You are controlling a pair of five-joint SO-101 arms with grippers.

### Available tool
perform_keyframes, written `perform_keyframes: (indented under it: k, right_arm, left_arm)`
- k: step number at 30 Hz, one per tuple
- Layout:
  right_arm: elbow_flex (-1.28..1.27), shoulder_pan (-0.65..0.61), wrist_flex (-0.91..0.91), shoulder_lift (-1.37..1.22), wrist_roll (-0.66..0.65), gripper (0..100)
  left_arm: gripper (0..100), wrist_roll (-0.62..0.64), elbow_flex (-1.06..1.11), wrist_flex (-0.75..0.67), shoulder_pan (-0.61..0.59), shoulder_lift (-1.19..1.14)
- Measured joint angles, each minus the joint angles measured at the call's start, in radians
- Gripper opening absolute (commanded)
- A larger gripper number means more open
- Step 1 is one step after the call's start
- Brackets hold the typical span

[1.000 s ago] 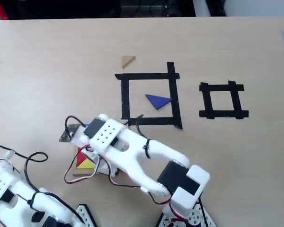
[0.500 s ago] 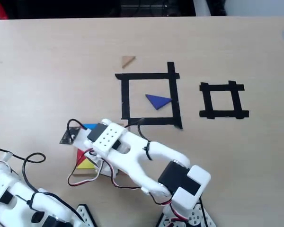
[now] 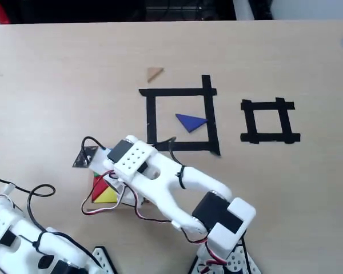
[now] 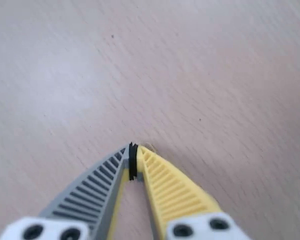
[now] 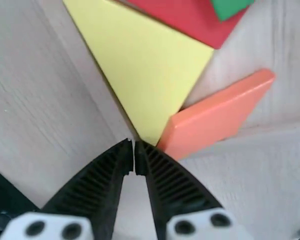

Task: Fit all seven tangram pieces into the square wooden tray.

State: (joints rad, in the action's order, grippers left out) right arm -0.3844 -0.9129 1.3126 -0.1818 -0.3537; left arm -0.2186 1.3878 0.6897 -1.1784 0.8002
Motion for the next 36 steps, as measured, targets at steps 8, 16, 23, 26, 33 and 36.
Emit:
perform_keyframes:
  k: [8, 16, 23, 26, 33, 36]
  right_arm:
    - [0.005, 0.000, 0.014, 0.000, -0.026, 1.1]
    - [0.051, 0.000, -0.018, 0.000, -0.075, 1.1]
    - [0.051, 0.000, -0.017, 0.000, -0.081, 1.1]
    - [0.051, 0.000, -0.017, 0.000, -0.081, 1.1]
    - [0.052, 0.002, -0.018, -0.038, -0.081, 1.1]
    - [0.052, 0.002, -0.018, -0.043, -0.081, 1.1]
  left_arm:
    - [3, 0.000, 0.000, 0.000, 0.000, 0.000]
    - [3, 0.000, 0.000, 0.000, 0.000, 0.000]
    - [3, 0.000, 0.000, 0.000, 0.000, 0.000]
    - [3, 0.000, 0.000, 0.000, 0.000, 0.000]
    - [3, 0.000, 0.000, 0.000, 0.000, 0.000]
    - [3, 0.000, 0.000, 0.000, 0.000, 0.000]
